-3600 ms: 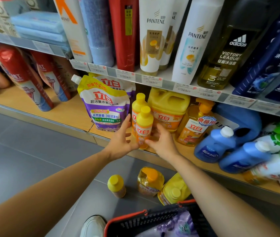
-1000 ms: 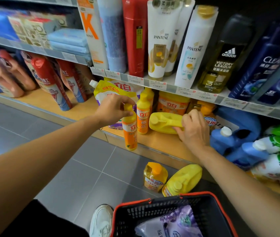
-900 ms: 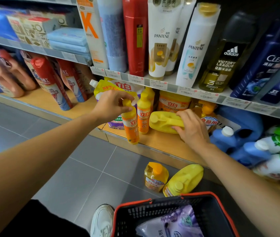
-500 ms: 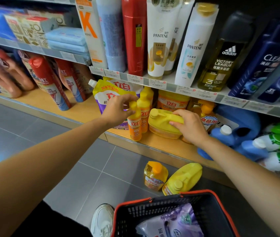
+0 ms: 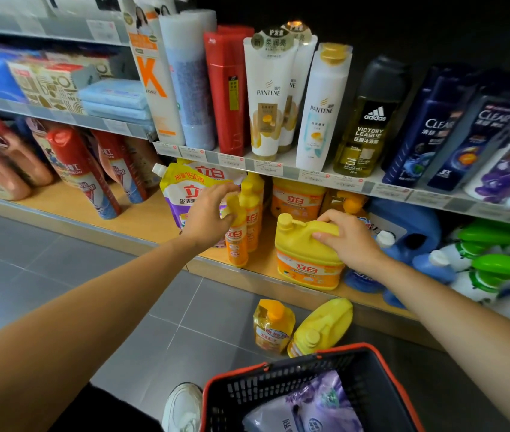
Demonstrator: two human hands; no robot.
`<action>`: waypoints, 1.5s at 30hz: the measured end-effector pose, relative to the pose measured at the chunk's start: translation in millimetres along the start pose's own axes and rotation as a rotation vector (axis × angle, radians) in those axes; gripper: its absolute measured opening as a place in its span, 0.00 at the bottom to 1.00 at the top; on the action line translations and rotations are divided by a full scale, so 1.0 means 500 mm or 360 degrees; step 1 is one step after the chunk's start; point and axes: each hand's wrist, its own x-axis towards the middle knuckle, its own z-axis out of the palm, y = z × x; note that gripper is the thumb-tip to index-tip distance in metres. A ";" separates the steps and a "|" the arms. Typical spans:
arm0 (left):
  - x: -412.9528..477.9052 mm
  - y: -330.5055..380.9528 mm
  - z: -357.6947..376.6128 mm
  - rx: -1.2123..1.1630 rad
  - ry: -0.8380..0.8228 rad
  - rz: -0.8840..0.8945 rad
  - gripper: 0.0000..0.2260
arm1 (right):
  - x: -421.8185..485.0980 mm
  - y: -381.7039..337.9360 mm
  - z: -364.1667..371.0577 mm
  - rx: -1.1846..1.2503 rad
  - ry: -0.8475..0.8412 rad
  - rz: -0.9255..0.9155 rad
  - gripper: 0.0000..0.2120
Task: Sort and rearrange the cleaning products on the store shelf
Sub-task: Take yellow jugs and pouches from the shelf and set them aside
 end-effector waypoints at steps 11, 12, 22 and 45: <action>-0.108 0.276 -0.011 -0.0670 -0.0638 0.0318 0.18 | -0.138 -0.055 -0.176 0.0405 -0.0116 -0.0064 0.05; -0.118 0.299 -0.011 -0.0743 -0.0655 0.0305 0.17 | -0.152 -0.056 -0.186 0.0481 -0.0108 -0.0069 0.06; -0.172 0.376 -0.008 -0.1496 -0.1290 0.0007 0.22 | -0.262 -0.008 -0.224 0.1294 -0.0293 0.0125 0.10; -0.218 0.387 0.143 -0.0731 -0.0361 0.0502 0.17 | -0.334 -0.021 -0.201 -0.0002 0.0392 0.0196 0.17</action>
